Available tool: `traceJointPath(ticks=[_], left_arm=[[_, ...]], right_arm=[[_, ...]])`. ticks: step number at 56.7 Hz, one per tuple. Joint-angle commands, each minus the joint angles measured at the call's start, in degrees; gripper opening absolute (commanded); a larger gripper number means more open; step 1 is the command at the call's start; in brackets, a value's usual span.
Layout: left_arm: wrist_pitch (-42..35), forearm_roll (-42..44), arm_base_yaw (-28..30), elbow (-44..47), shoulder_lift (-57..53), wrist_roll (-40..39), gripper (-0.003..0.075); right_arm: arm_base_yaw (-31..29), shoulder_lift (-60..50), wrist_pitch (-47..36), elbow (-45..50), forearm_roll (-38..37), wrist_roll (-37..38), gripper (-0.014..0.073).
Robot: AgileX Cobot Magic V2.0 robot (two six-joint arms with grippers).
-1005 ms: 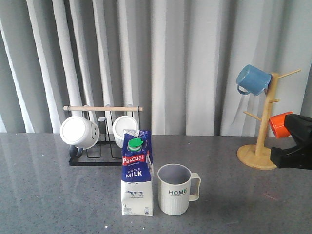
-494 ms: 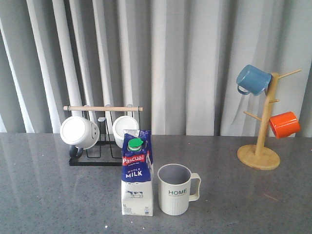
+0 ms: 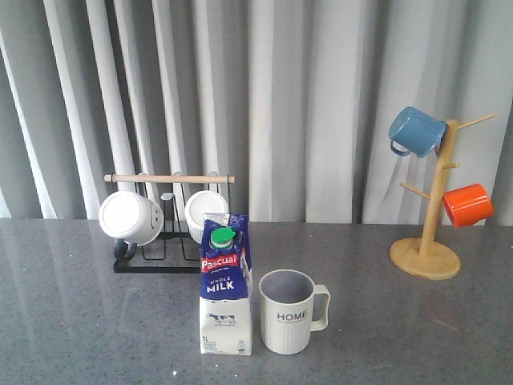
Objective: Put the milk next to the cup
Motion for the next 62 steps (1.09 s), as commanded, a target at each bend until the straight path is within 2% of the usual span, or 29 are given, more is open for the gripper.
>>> traceJointPath(ticks=[1,9,62], left_arm=[[-3.8,-0.4,0.1,-1.3,-0.7,-0.4,-0.0006],[-3.8,-0.4,0.1,-1.3,-0.7,-0.4,-0.0006],[-3.8,-0.4,0.1,-1.3,-0.7,-0.4,-0.0006]], right_arm=[[-0.2,-3.1,-4.7,2.0,-0.7,3.8,-0.0008],[-0.2,-3.4,-0.9,2.0,-2.7,8.0,-0.0008],[-0.1,-3.4,0.9,2.0,-4.3,7.4,-0.0008]])
